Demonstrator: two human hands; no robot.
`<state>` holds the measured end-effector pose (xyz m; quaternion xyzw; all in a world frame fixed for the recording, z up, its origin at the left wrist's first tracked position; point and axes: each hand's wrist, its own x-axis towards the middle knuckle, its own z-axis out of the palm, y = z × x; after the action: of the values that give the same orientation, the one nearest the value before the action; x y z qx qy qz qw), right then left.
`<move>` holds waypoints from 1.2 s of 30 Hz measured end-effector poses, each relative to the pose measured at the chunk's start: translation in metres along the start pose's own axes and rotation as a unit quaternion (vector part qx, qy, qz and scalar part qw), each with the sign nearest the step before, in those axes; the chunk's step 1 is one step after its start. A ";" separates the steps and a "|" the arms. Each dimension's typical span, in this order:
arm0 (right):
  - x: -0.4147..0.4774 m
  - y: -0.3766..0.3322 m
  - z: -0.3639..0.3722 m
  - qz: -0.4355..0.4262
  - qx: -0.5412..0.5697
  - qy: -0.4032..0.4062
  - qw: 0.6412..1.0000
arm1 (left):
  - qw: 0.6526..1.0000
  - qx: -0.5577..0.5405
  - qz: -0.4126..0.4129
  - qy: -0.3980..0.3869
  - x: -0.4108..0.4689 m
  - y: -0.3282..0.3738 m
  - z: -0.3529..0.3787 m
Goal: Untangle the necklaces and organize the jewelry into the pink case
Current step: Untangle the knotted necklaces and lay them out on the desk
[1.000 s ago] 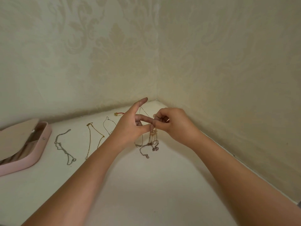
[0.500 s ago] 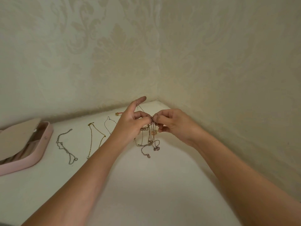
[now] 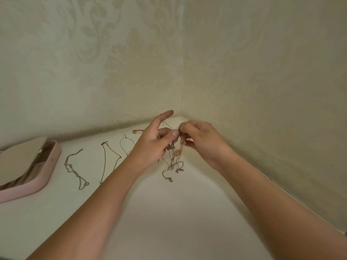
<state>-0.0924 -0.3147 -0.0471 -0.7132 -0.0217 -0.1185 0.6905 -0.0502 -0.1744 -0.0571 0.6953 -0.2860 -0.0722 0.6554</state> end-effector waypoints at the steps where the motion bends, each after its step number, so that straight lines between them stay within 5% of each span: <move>1: 0.000 0.001 0.000 0.037 0.046 -0.023 0.998 | 0.999 0.029 0.012 0.011 0.001 -0.001 0.000; 4: 0.000 0.004 -0.001 0.105 0.108 -0.053 0.987 | 0.995 0.084 0.039 0.044 0.003 -0.005 -0.003; 9: 0.001 0.004 -0.009 0.101 0.059 -0.107 0.987 | 0.984 0.147 0.040 0.090 0.003 -0.007 -0.003; 14: -0.001 -0.003 -0.011 0.081 0.116 -0.071 0.987 | 0.990 -0.003 -0.031 0.134 0.005 -0.001 -0.013; 17: 0.001 -0.005 -0.018 0.073 0.177 -0.039 0.981 | 0.990 -0.043 -0.042 0.128 0.006 0.000 -0.014; 21: 0.001 -0.008 -0.016 0.086 0.250 -0.038 0.964 | 0.989 0.049 -0.002 0.141 0.008 -0.007 -0.010; 27: -0.004 -0.005 -0.011 0.076 0.148 -0.134 0.977 | 0.982 0.157 0.001 0.108 0.009 -0.017 -0.008; 36: -0.001 -0.009 -0.021 0.080 0.190 -0.065 0.976 | 0.991 0.099 -0.023 0.093 0.011 -0.012 -0.015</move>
<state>-0.0985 -0.3351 -0.0379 -0.5745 -0.0320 -0.0098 0.8178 -0.0308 -0.1670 -0.0640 0.7667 -0.2134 0.0059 0.6054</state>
